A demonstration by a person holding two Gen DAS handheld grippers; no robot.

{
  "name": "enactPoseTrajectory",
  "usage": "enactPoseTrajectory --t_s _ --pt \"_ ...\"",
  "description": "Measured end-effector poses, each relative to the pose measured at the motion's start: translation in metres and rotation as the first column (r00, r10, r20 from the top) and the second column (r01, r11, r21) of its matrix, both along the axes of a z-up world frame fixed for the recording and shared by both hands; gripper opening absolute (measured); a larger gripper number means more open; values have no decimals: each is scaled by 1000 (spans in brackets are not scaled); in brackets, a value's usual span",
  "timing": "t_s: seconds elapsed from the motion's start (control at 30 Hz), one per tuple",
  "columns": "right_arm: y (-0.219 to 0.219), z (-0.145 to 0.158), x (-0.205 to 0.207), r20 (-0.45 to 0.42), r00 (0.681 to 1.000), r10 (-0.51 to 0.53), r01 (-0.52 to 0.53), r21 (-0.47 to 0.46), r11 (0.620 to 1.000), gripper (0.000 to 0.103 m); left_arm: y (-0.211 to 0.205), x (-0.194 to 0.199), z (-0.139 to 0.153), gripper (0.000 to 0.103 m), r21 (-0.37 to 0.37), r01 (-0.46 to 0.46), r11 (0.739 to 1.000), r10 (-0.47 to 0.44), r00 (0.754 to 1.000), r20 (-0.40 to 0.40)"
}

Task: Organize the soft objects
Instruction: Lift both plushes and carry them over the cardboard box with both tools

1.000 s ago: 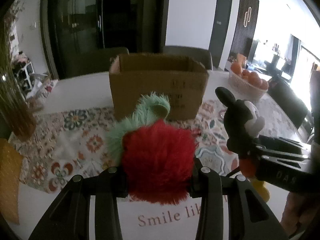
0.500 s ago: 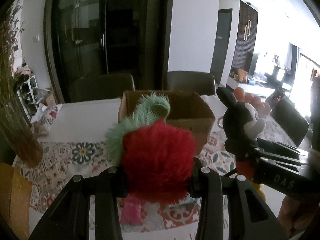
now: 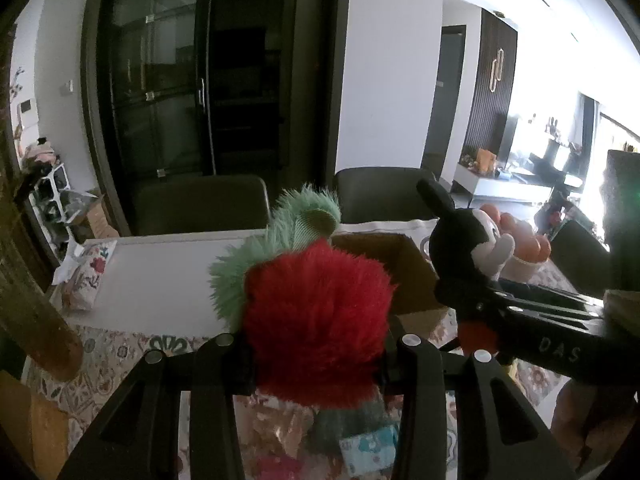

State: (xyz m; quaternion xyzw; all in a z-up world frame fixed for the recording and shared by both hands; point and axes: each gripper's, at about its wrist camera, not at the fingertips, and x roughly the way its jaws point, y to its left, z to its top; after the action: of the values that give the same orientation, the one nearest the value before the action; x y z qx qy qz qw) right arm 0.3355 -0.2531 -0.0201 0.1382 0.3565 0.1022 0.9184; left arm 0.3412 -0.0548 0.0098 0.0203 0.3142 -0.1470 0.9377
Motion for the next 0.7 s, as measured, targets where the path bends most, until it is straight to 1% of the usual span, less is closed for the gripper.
enactPoseTrajectory --t_s 0.17,0.23,0.4,0.5,0.6,0.7 --pt "-1 8 34 -15 1000 24 -25 -38 999 50 -6 26 5 41 21 7 1000 -7 1000 -2" --pt "-2 8 52 -38 998 59 -61 -56 997 50 -8 37 5 41 30 16 999 -16 1000 -15" --pt "-2 3 86 -90 990 110 -118 -86 989 50 -18 63 1 41 56 29 998 -26 998 -49" --pt "1 -4 107 -125 978 167 -178 -87 980 50 -22 81 -6 41 61 38 997 -33 996 -87" --pt "5 -16 131 -188 953 236 -258 -104 960 50 -28 96 -17 41 85 54 995 -43 991 -127" --pt "8 -28 145 -235 933 273 -305 -115 945 50 -33 112 -33 41 107 78 991 -57 981 -183"
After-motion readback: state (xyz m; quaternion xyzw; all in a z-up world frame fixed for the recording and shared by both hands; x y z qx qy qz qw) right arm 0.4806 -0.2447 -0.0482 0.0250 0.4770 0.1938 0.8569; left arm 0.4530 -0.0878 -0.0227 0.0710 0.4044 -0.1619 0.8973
